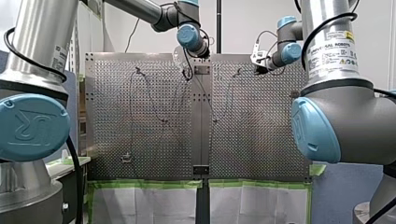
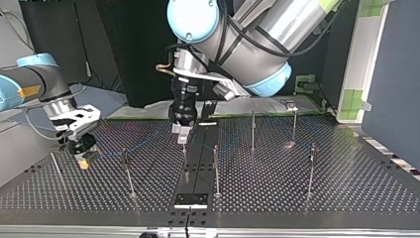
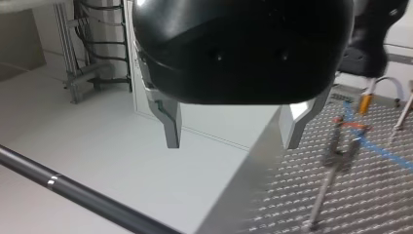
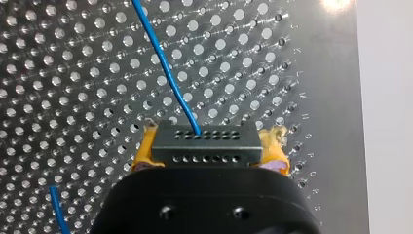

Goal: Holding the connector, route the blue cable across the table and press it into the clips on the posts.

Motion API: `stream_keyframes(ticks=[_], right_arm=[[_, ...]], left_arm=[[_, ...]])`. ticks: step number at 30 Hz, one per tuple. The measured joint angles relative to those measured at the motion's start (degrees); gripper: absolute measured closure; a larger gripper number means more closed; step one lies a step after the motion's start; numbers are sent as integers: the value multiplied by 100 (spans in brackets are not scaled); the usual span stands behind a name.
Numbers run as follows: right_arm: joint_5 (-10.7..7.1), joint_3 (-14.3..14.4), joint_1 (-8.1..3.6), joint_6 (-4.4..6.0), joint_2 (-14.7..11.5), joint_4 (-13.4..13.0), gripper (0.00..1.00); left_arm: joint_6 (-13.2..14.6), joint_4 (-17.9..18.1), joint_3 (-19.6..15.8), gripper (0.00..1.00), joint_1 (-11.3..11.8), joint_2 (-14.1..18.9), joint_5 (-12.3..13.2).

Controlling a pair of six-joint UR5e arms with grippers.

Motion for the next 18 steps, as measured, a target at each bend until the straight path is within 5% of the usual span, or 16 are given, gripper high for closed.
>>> stream_keyframes(ticks=[11,18], right_arm=[[0,2,16,-16,-1,7,100],[7,3,19,-15,1,7,100]], left_arm=[[-504,540,-541,0,-217,-280,-373],[-456,858,-860,0,-227,-284,-461]])
